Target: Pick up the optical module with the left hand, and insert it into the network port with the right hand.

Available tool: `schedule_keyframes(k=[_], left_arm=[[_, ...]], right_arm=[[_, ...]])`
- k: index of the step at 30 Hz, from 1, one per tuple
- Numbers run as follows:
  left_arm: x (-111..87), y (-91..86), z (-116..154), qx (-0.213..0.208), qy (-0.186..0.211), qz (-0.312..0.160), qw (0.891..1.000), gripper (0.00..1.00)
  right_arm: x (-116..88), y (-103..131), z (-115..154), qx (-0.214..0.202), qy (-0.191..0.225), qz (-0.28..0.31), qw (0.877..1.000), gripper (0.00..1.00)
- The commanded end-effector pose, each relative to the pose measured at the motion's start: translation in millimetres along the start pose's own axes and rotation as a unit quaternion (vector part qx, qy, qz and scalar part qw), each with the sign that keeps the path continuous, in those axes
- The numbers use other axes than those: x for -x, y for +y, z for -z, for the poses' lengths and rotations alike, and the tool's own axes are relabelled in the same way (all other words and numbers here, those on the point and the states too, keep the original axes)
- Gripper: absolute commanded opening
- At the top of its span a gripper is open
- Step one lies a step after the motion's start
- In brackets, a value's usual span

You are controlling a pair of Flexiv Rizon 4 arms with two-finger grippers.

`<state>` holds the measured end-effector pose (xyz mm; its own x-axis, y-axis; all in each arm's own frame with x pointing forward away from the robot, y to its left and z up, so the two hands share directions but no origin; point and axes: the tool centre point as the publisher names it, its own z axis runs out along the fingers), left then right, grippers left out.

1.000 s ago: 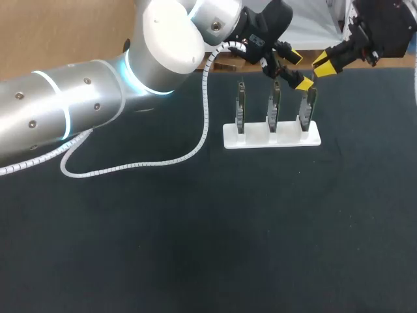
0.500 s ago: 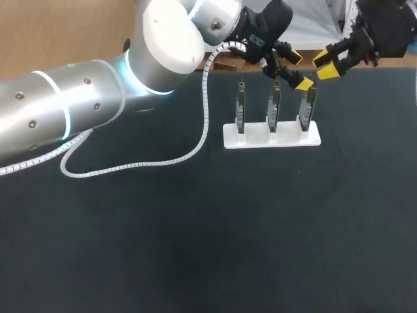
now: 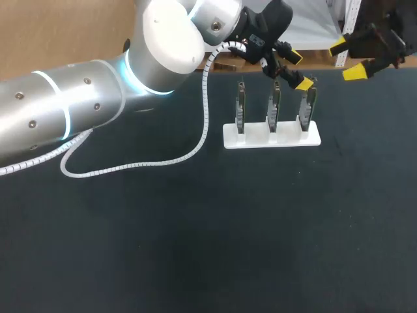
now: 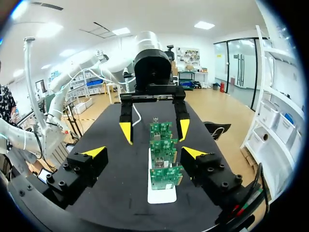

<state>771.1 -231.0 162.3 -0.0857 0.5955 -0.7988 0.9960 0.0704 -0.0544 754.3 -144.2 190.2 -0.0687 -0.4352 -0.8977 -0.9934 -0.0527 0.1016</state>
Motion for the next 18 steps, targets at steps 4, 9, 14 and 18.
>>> schedule_keyframes(k=[4,9,14,18], left_arm=[[1.4,1.4,-0.7,-0.001,0.003,0.001,1.000,1.00],[1.4,1.4,-0.7,-0.001,0.003,0.001,1.000,1.00],[1.4,1.4,-0.7,-0.001,0.003,0.001,1.000,1.00],[1.4,1.4,-0.7,-0.001,0.003,0.001,1.000,1.00]], right_arm=[[0.9,-9.7,1.7,-0.010,0.003,0.007,1.000,0.00],[2.5,-11.4,-2.9,-0.015,0.007,0.008,1.000,0.00],[3.8,-14.6,-9.8,-0.018,0.009,0.010,1.000,0.00],[3.7,-16.5,-19.2,-0.017,0.009,0.008,1.000,0.00]])
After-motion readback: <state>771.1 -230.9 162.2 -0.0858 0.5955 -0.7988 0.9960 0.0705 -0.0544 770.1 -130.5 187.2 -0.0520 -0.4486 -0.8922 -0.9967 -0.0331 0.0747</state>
